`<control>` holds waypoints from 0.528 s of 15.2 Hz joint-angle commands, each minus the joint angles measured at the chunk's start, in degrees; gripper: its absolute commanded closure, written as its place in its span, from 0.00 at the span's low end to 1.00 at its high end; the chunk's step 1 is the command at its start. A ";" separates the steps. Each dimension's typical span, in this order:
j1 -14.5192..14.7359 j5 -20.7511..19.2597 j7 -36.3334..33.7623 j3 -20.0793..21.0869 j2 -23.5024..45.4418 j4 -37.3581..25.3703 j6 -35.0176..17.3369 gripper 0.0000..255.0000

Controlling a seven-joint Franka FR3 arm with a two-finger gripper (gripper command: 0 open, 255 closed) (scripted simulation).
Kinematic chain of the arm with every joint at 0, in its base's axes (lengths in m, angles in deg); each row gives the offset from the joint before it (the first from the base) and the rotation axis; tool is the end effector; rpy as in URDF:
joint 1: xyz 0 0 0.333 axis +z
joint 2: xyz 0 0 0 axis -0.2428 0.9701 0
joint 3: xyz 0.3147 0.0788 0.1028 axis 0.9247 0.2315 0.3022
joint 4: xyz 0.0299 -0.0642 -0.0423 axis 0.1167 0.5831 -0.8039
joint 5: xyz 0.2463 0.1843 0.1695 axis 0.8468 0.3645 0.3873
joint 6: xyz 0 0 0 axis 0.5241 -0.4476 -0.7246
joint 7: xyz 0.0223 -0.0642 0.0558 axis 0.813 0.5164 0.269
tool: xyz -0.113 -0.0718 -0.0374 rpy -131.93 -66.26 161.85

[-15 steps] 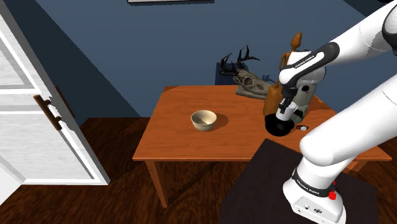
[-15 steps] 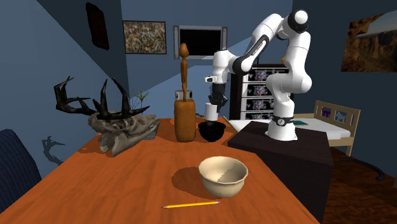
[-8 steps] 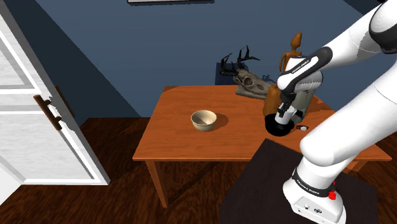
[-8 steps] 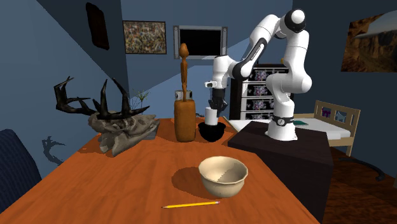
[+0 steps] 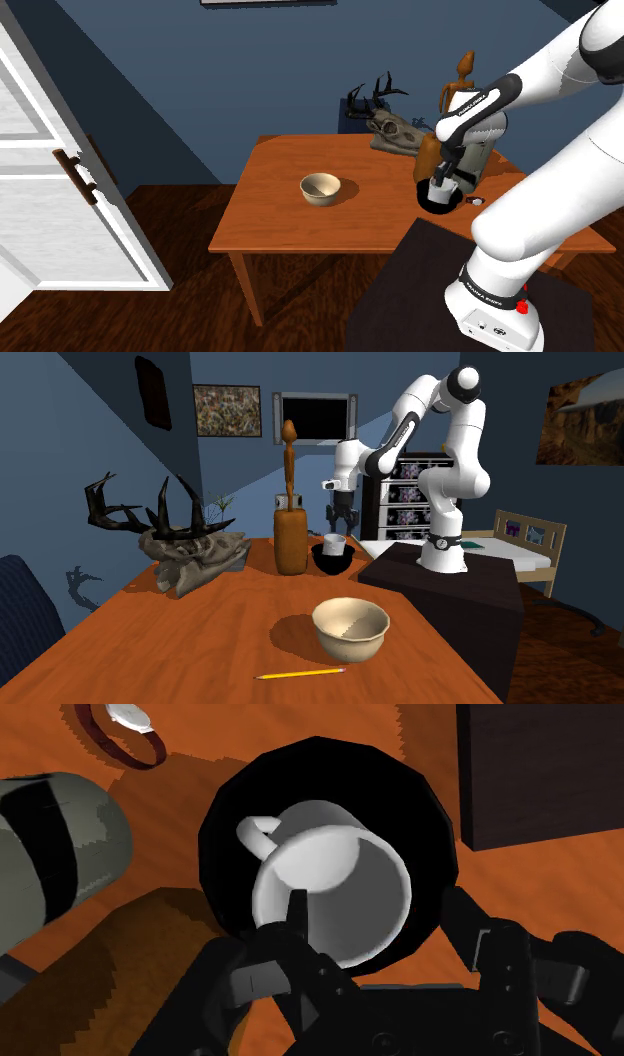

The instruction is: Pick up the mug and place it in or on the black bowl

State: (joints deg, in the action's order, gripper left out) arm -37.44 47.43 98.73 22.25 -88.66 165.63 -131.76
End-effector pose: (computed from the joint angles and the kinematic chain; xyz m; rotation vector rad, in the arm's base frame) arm 0.1938 -0.3114 0.3264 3.0673 -0.2665 -0.0158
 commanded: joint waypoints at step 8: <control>-1.12 -1.04 -1.32 2.89 -7.64 -2.48 9.99 0.00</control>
State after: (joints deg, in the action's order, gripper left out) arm -38.32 46.57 97.76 24.36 -94.44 163.81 -124.41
